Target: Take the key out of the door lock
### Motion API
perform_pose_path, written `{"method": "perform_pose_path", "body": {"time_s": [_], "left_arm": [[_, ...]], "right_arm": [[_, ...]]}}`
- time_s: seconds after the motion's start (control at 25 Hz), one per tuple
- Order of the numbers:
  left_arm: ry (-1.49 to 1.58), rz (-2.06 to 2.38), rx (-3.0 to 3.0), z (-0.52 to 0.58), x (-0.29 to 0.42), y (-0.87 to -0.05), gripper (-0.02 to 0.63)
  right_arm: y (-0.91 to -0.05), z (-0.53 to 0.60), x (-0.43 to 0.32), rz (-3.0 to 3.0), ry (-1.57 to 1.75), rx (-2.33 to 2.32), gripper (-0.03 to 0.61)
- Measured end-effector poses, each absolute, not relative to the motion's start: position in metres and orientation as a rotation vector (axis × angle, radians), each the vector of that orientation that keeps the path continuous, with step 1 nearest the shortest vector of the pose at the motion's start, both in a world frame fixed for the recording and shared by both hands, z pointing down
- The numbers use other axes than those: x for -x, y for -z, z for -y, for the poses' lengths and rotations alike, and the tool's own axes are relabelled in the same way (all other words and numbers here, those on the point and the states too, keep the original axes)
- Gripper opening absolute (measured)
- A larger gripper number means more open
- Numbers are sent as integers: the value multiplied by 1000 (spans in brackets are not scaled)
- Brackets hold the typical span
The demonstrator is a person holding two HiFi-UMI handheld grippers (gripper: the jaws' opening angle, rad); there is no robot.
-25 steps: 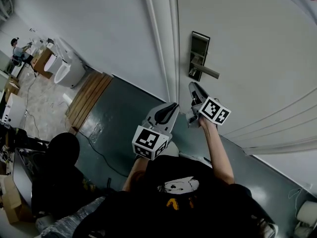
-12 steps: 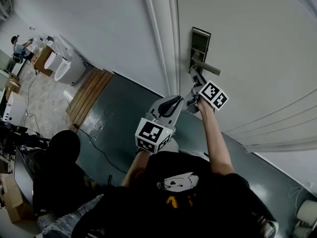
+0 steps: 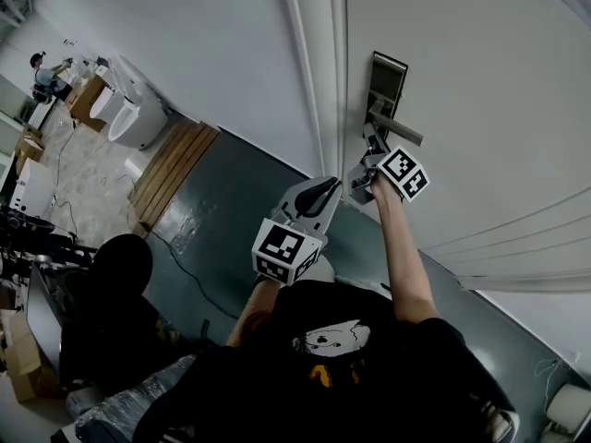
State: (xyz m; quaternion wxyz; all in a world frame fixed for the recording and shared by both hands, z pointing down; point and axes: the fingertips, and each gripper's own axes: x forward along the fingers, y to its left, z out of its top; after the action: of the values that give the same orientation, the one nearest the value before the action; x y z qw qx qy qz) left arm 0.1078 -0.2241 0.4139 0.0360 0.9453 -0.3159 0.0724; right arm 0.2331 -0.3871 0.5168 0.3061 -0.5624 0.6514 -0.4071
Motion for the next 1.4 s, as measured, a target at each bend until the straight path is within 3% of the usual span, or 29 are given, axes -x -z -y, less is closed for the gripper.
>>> {"method": "perform_pose_path", "body": {"time_s": [0.4, 1.4], "left_arm": [[-233, 1009, -2875, 233, -99, -420, 31], [-244, 1030, -2839, 234, -86, -427, 31]], "right_arm": [[-521, 394, -236, -1549, 1145, 1389, 46], [-525, 383, -233, -1285, 1294, 1206, 21]]}}
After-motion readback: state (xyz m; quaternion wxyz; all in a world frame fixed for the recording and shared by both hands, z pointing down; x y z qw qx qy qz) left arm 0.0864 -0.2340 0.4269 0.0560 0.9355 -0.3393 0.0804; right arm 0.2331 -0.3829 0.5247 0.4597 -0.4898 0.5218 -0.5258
